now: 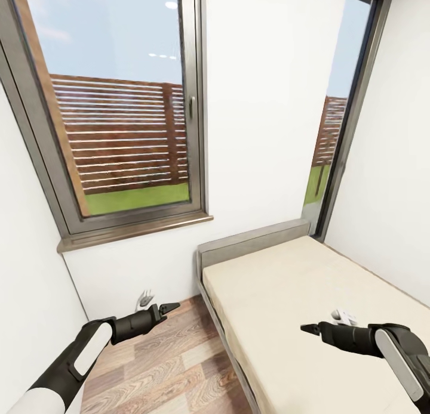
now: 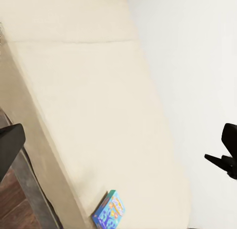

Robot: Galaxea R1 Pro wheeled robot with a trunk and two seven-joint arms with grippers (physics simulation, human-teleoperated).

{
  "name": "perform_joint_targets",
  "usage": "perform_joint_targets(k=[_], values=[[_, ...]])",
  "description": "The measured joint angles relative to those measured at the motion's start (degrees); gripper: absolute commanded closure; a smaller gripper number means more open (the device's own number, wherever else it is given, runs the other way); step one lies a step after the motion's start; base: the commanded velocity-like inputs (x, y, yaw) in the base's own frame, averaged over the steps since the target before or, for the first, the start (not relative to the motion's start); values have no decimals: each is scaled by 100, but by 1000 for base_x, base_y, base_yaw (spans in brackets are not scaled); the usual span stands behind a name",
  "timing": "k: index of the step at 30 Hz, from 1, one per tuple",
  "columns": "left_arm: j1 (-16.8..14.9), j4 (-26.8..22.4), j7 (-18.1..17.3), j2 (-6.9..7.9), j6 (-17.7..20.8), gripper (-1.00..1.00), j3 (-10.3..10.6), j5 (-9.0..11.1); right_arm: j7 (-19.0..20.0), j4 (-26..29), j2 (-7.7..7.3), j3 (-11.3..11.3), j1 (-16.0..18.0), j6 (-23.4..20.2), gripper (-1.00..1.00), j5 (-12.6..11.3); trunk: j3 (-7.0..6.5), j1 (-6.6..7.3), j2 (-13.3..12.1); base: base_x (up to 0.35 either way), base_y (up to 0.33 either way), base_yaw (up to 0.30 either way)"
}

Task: Put all the toys in the child's room - the three board games (two on the bed and one on the table), the two jigsaw puzzles on the table, and the tennis ball on the table - inside the toy box on the table in the child's room.

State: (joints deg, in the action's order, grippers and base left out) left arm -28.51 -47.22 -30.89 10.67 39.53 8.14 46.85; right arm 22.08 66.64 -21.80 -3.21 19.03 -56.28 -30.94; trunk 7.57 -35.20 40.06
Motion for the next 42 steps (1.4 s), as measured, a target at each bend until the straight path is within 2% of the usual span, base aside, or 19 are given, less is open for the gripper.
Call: perform_joint_targets(k=[22, 42], values=[[0, 4, -5, 0, -4, -100, 0, -1, 3, -87, 0, -7, -1, -43, -100, -13, 418, -484, 884, 0, 0, 0], [0, 13, -21, 0, -7, -100, 4, -1, -3, -110, 0, -12, 0, -53, -100, -6, 586, -485, 886, 0, 0, 0]])
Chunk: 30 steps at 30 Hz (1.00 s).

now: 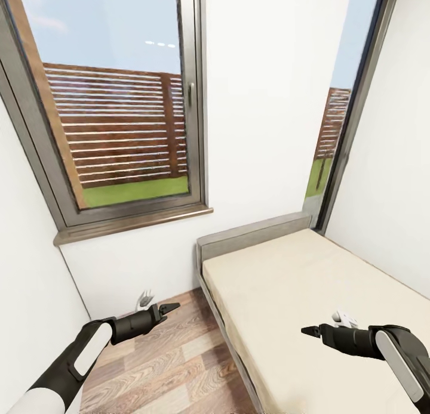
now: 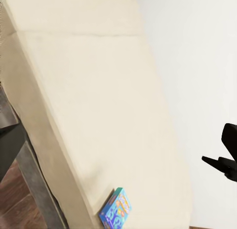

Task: Put all the toys in the child's room - the three board games (two on the bed and one on the table), the two jigsaw puzzles on the table, and the tennis ball on the table - inside the toy box on the table in the child's room.

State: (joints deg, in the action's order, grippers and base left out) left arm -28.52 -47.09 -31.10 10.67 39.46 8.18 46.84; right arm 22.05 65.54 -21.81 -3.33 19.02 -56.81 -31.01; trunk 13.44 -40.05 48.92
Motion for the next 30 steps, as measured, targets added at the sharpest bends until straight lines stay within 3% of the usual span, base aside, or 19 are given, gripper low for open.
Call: perform_joint_targets(k=[30], values=[[0, 135, -4, 0, -406, -100, 4, -8, -11, -37, 0, 0, -2, -8, -100, 9, 281, 0, 0, 0, 0, 0]])
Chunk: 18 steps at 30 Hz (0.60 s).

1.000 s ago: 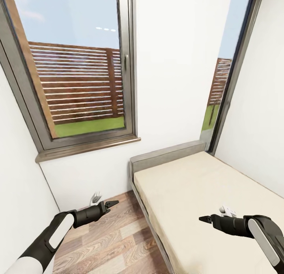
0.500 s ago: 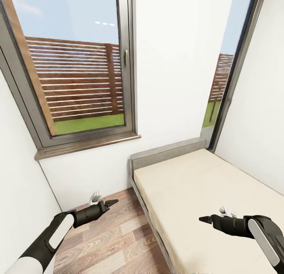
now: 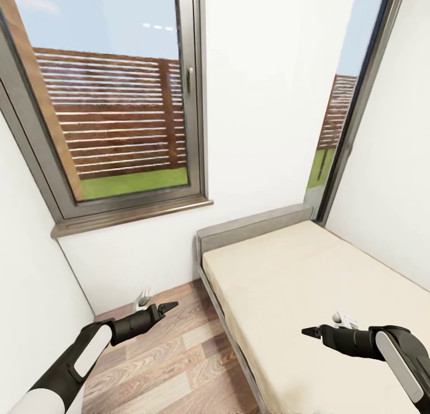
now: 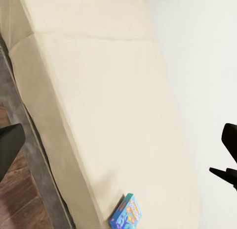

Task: Put all the toys in the child's room - the three board games (two on the bed and one on the table), the two jigsaw puzzles on the table, and the tennis ball on the table - inside the toy box on the table in the child's room.

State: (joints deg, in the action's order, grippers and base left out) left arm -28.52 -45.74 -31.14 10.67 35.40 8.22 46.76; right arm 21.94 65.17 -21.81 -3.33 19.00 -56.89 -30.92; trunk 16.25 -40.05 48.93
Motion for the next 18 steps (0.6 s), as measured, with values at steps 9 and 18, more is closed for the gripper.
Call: perform_joint_targets(k=[9, 18], values=[[0, -73, -15, 0, -8, -100, -3, 11, 0, -4, 0, 0, 0, 0, -100, 0, 85, 0, 0, 0, 0, 0], [0, -162, -27, 0, -5, -100, -9, 15, -1, -30, 0, 0, 1, 0, -100, 0, 169, 0, 0, 0, 0, 0]])
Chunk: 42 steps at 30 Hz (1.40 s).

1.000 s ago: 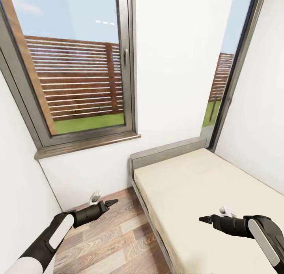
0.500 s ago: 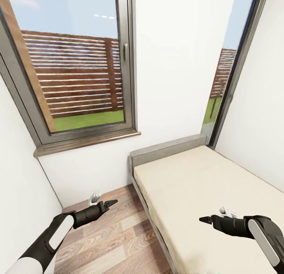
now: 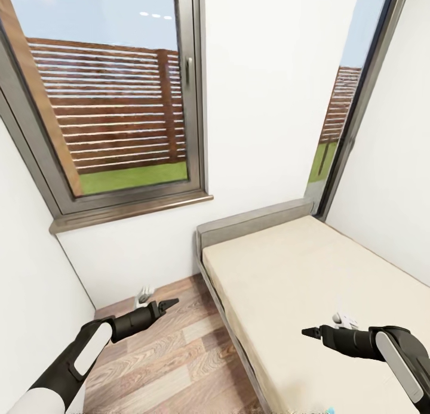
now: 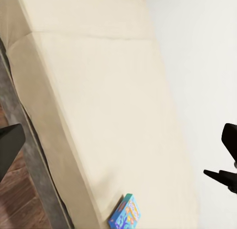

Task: Put all the toys in the child's room - the three board games (two on the bed and one on the table), the two jigsaw puzzles on the table, and the tennis ball on the table - inside the toy box on the table in the child's room.

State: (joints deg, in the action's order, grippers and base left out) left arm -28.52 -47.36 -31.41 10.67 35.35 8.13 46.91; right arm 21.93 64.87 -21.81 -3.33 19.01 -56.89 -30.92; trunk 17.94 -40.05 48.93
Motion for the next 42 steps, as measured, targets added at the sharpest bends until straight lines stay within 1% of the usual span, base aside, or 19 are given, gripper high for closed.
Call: perform_joint_targets(k=[19, 34, 42], values=[[0, 49, 6, 0, 2, -100, 1, -6, -5, -10, 0, 0, -1, 6, -100, 0, 179, 0, 0, 0, 0, 0], [0, 68, 13, 0, 0, -100, 2, -15, -8, -22, -6, -15, 1, 0, -100, 4, 589, -329, 601, 0, 0, 0], [0, 70, 14, 0, -2, -100, 6, -16, -9, -156, -8, -17, -1, 1, -100, 9, 808, -505, 922, 0, 0, 0]])
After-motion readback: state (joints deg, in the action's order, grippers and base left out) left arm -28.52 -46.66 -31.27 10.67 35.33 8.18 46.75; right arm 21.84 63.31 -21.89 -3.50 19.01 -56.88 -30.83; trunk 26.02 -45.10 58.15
